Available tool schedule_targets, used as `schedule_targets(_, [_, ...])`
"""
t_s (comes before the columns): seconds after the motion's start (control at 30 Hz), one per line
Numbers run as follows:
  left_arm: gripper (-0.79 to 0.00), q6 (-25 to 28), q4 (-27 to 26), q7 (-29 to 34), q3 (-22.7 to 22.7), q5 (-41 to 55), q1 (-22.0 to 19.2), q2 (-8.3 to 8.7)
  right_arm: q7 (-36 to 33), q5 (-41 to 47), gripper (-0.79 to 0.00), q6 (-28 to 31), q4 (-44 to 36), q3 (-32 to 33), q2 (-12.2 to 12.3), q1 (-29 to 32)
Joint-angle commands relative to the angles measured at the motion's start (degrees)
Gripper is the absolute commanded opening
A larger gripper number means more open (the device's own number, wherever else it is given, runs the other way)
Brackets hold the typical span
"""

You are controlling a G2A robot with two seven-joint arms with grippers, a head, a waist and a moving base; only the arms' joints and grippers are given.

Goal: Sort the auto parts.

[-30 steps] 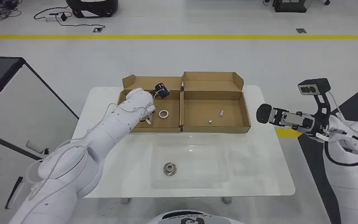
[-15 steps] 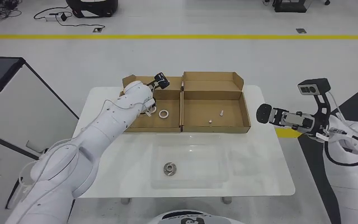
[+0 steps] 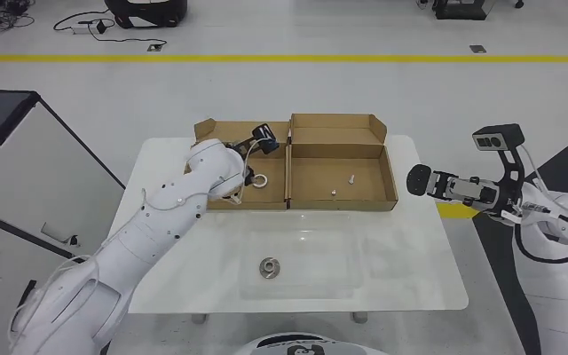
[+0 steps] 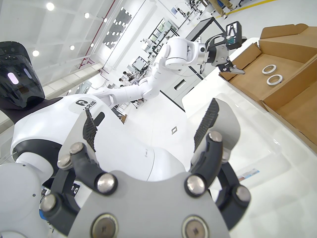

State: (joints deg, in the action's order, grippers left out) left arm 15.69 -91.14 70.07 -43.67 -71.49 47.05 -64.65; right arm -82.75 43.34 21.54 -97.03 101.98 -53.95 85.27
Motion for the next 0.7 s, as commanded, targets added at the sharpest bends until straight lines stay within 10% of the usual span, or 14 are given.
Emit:
schedule_targets(0.0, [0.000,-0.2,-0.5,0.2,-0.2,-0.1,0.2,0.08,0.0,0.0,0.000,0.0,0.0,0.0,0.0,0.0])
schedule_targets(0.67, [0.000,8.3,-8.5,5.0,-3.0,8.7,3.3,0.99,0.0,0.0,0.000,0.0,0.0,0.0,0.0,0.0])
